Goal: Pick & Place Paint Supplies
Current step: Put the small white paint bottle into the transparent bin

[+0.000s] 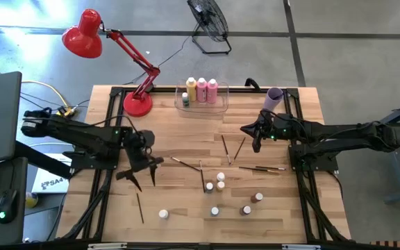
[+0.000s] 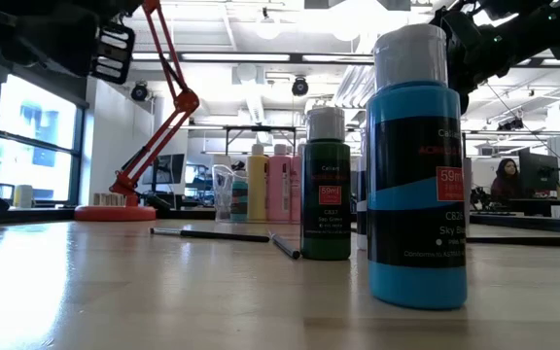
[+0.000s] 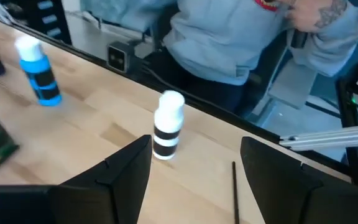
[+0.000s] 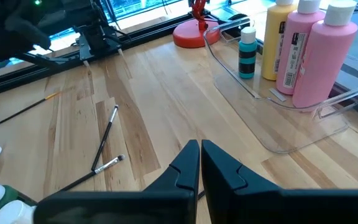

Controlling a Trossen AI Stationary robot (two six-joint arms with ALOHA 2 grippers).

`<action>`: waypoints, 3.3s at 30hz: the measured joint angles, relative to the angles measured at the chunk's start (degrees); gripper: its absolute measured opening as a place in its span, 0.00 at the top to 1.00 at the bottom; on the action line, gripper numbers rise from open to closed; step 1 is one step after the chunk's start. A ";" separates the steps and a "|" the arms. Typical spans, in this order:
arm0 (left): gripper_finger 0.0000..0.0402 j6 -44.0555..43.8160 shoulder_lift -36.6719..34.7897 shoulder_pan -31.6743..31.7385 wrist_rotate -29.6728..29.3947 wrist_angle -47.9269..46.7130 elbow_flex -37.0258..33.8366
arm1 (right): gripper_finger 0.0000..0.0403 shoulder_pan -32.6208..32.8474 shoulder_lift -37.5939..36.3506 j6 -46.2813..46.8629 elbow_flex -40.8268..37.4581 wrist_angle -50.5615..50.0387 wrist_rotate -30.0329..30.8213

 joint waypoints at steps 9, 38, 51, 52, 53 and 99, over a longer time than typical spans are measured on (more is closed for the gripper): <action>0.39 -21.84 0.05 -3.06 -15.02 0.39 2.88 | 0.98 0.00 0.00 0.02 0.00 0.05 0.00; 0.39 -58.10 1.50 -25.82 -49.15 -11.09 23.48 | 0.98 0.02 0.00 4.52 0.00 0.28 -1.84; 0.39 -59.59 14.18 -31.54 -53.97 -24.18 28.99 | 0.98 0.02 0.00 4.52 0.00 -0.17 -1.72; 0.39 -59.58 15.16 -31.54 -52.61 -24.22 29.00 | 0.98 0.02 0.00 4.52 0.00 -0.15 -1.71; 0.39 -59.57 16.10 -31.53 -51.62 -24.27 28.99 | 0.98 0.02 0.00 4.52 0.00 -0.17 -1.73; 0.39 -45.25 30.21 -31.56 -45.71 -14.85 28.94 | 0.98 0.04 0.00 4.52 -0.01 -2.76 -1.77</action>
